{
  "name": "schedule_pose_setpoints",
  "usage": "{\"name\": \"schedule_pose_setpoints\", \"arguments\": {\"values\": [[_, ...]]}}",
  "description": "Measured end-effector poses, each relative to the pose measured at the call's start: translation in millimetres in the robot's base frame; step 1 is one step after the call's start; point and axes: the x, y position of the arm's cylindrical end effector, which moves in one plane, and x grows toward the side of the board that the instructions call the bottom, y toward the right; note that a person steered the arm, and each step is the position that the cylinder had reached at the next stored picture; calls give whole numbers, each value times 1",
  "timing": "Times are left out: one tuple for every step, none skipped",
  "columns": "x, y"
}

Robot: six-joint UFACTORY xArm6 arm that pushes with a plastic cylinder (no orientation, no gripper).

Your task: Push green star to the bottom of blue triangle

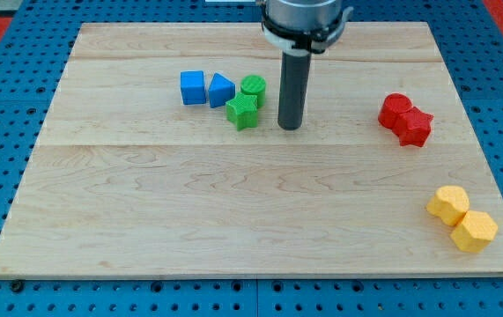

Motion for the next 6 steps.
{"name": "schedule_pose_setpoints", "arguments": {"values": [[-23, 0], [-23, 0], [-24, 0], [-17, -19], [-6, -38], [-4, -49]]}}
